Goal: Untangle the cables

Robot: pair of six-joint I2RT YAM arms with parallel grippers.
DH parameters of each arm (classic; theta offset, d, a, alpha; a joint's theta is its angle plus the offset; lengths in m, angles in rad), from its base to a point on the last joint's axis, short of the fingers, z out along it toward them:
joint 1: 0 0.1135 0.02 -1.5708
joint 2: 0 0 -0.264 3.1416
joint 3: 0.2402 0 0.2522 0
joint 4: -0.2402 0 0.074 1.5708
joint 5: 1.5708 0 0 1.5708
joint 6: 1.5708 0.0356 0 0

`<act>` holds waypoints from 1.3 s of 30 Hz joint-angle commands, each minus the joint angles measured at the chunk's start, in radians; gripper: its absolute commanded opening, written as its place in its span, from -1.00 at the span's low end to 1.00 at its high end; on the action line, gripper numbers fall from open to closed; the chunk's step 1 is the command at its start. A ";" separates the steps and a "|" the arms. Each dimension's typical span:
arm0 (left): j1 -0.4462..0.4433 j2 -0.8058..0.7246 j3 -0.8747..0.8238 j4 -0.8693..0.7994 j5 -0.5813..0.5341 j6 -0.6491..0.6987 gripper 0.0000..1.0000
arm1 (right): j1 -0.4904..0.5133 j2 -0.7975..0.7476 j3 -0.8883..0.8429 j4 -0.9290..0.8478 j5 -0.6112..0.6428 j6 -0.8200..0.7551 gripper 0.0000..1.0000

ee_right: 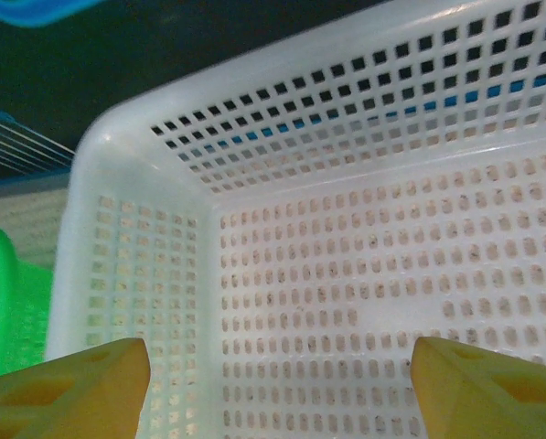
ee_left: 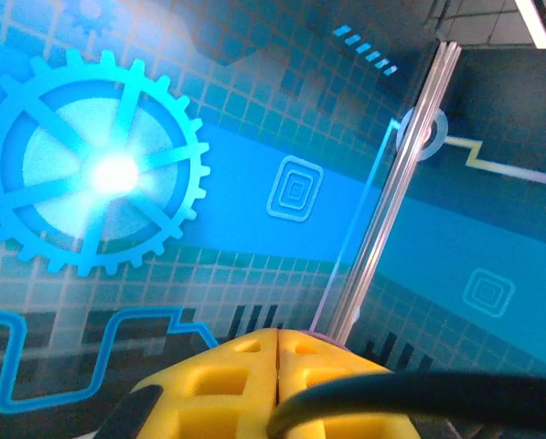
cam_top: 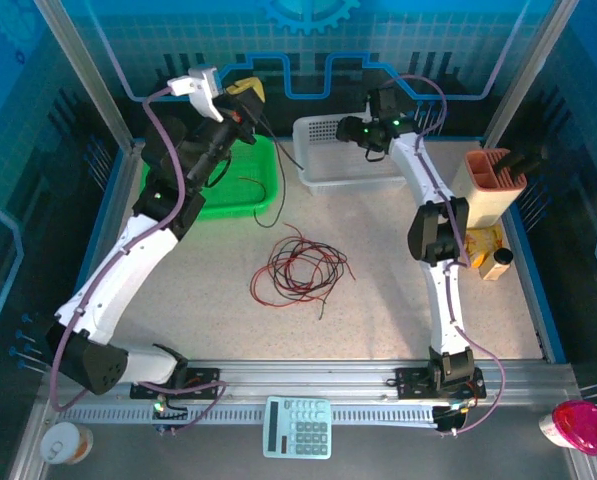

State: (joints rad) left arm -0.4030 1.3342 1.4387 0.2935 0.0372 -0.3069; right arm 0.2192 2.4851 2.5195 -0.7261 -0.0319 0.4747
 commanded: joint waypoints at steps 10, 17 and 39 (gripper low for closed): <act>0.005 -0.065 -0.050 -0.004 -0.003 -0.017 -1.00 | 0.024 0.008 -0.102 -0.120 0.031 -0.078 0.46; 0.005 -0.066 -0.051 0.004 0.001 -0.043 -1.00 | 0.038 -0.040 -0.168 -0.162 0.024 -0.092 0.36; 0.000 -0.038 0.008 0.009 0.042 -0.119 -1.00 | 0.092 -0.307 -0.609 0.013 -0.074 -0.118 0.21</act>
State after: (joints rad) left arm -0.4030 1.2964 1.4105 0.2752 0.0574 -0.3962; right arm 0.3050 2.2013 1.8988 -0.7326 -0.0982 0.3683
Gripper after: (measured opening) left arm 0.065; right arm 0.603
